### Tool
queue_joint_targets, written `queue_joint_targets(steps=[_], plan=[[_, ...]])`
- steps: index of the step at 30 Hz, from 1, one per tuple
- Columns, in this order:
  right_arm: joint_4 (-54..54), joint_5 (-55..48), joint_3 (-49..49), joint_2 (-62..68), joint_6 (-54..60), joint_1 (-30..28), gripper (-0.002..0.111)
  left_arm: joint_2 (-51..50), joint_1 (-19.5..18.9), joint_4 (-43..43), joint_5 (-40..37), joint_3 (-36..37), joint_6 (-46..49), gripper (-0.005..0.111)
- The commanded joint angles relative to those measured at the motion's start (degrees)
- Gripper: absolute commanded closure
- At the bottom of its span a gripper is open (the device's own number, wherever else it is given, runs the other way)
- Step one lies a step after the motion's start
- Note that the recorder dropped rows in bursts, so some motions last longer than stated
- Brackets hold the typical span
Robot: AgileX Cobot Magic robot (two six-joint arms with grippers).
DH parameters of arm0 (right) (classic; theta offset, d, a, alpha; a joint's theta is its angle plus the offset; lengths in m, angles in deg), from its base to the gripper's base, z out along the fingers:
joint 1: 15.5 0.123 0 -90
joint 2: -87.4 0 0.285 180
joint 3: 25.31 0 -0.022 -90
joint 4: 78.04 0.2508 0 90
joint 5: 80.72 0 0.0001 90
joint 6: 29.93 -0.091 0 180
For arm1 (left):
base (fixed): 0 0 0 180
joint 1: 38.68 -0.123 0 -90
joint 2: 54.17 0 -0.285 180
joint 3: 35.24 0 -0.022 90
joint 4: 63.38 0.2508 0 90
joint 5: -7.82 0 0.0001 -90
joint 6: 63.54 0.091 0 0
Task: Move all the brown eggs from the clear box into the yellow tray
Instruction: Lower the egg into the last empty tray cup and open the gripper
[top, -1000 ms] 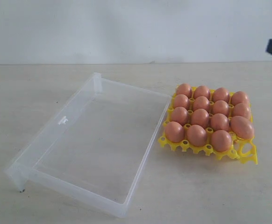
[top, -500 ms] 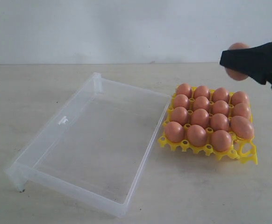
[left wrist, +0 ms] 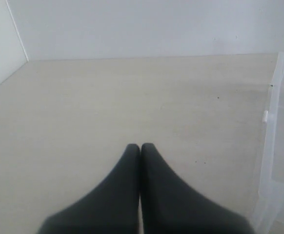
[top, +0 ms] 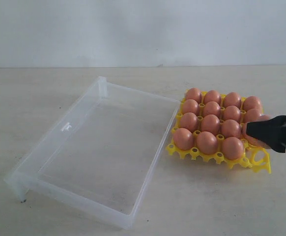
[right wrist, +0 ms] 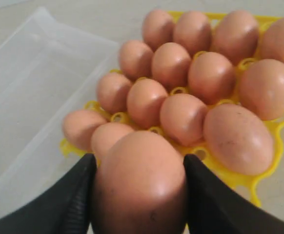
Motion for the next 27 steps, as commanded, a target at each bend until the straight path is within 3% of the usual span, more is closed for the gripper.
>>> queue_joint_targets(steps=[1,8,15,27], plan=[[2.2,-1.8,-0.1,0.0,11.2,-0.3,0.109,-0.2,0.2,0.2,0.0,-0.2,0.1,0.111],[4.9,-1.3,0.0,4.2,17.1,-0.3,0.109,-0.2,0.2,0.2,0.0,-0.2,0.1,0.111],[12.2,4.8,0.0,12.1,30.2,-0.3,0.109,-0.2,0.2,0.2,0.0,-0.2,0.1,0.111],[17.9,4.6,0.0,16.1,33.0,-0.3,0.109,-0.2,0.2,0.2,0.0,-0.2,0.1,0.111]])
